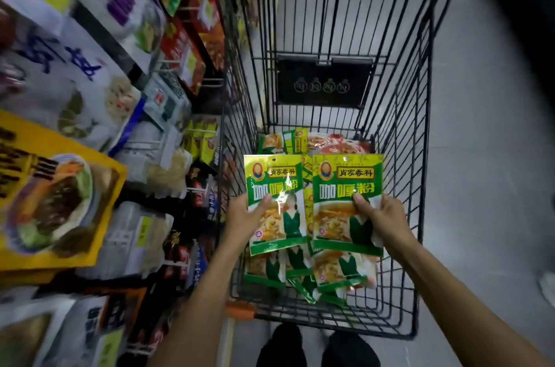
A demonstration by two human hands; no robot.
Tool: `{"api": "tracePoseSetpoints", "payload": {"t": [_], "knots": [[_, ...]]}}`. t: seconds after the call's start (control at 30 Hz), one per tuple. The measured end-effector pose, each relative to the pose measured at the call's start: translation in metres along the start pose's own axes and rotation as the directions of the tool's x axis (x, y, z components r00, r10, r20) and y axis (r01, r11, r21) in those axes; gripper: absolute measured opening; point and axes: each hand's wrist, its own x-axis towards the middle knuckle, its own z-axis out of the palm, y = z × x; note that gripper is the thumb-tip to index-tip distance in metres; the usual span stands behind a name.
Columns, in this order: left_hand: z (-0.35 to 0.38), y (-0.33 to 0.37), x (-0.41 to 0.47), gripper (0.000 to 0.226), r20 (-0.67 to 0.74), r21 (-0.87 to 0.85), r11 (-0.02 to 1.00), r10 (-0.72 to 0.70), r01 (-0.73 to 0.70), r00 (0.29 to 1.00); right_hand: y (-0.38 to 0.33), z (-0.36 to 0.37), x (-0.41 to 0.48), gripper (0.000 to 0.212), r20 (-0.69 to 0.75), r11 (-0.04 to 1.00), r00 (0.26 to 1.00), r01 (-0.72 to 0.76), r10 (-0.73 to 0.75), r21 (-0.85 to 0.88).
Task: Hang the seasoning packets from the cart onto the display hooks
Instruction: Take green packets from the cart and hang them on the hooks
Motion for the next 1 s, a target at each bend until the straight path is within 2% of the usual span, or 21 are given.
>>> {"api": "tracePoseSetpoints", "payload": {"t": [0.17,0.2,0.3,0.37,0.43,0.57,0.63,0.77,0.87,1.0], "knots": [[-0.058,0.078,-0.052,0.005,-0.289,-0.119,0.977,0.137,-0.178,0.947,-0.095,-0.007,-0.026,0.031,0.12,0.973,0.966,0.231,-0.23,0.003],[-0.069,0.093,-0.066,0.002,-0.349,-0.12,0.968,0.165,-0.219,0.922,-0.114,-0.007,-0.033,0.032,0.142,0.962,0.951,0.273,-0.273,0.021],[-0.101,0.131,-0.112,0.023,-0.527,-0.07,0.945,0.237,-0.319,0.816,-0.164,-0.002,-0.055,0.036,0.236,0.927,0.897,0.371,-0.375,0.062],[-0.123,0.152,-0.147,0.02,-0.615,-0.038,0.936,0.254,-0.35,0.747,-0.197,0.006,-0.075,0.046,0.308,0.9,0.849,0.428,-0.43,0.078],[-0.146,0.168,-0.183,0.006,-0.696,0.004,0.919,0.286,-0.395,0.658,-0.228,0.016,-0.098,0.049,0.378,0.856,0.775,0.503,-0.507,0.117],[-0.186,0.192,-0.261,0.024,-0.843,0.086,0.9,0.294,-0.428,0.45,-0.278,0.044,-0.159,0.044,0.466,0.764,0.622,0.604,-0.629,0.226],[-0.203,0.202,-0.3,0.021,-0.887,0.119,0.887,0.297,-0.446,0.353,-0.297,0.058,-0.193,0.041,0.513,0.702,0.519,0.661,-0.684,0.267],[-0.234,0.216,-0.373,0.005,-0.931,0.189,0.88,0.301,-0.435,0.205,-0.324,0.089,-0.257,0.046,0.571,0.592,0.304,0.684,-0.763,0.427],[-0.256,0.219,-0.419,0.011,-0.95,0.229,0.877,0.297,-0.422,0.101,-0.332,0.115,-0.302,0.043,0.582,0.548,0.206,0.666,-0.787,0.506],[-0.283,0.219,-0.468,0.007,-0.952,0.281,0.883,0.306,-0.376,0.007,-0.335,0.146,-0.342,0.051,0.634,0.583,0.143,0.581,-0.76,0.568]]}}
